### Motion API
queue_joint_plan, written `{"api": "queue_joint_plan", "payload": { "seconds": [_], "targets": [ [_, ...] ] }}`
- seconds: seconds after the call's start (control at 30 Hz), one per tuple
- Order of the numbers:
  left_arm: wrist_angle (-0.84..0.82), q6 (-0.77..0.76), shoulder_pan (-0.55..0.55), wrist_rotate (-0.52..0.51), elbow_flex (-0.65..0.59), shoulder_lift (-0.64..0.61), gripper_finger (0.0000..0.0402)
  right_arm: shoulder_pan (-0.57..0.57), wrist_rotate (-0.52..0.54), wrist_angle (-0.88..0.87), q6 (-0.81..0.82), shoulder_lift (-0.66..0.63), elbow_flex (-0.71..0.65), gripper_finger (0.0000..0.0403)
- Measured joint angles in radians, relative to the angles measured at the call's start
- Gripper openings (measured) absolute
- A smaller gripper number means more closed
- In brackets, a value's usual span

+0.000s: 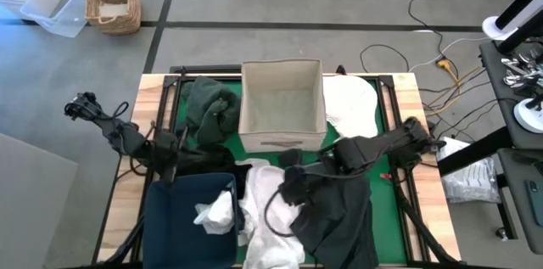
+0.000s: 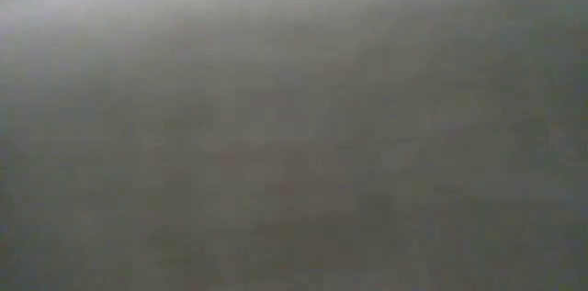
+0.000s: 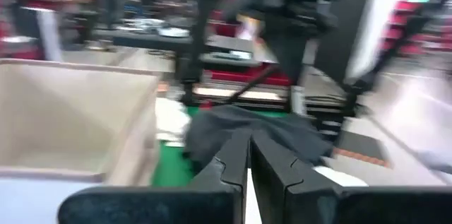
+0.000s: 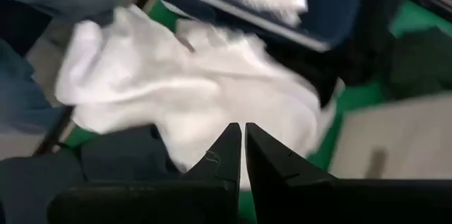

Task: Sort clothes
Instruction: Put the left white cloth into the blue laundry bin

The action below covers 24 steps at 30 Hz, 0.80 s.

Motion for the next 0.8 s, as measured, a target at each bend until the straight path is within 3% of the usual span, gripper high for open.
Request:
{"api": "queue_joint_plan", "payload": {
  "seconds": [0.17,0.5,0.8],
  "targets": [
    [0.016,-0.07,-0.002,0.142,0.003,0.043,0.0,-0.001,0.111,0.047,0.068,-0.166,-0.206,0.0013],
    [0.08,-0.121,-0.005,0.143,0.007,0.222,0.0,-0.001,0.301,0.258,0.157,-0.487,-0.581,0.0013],
    [-0.099,-0.21,-0.028,0.12,0.18,0.457,0.0,-0.001,0.342,0.321,0.138,-0.578,-0.689,0.0013]
  ]
}}
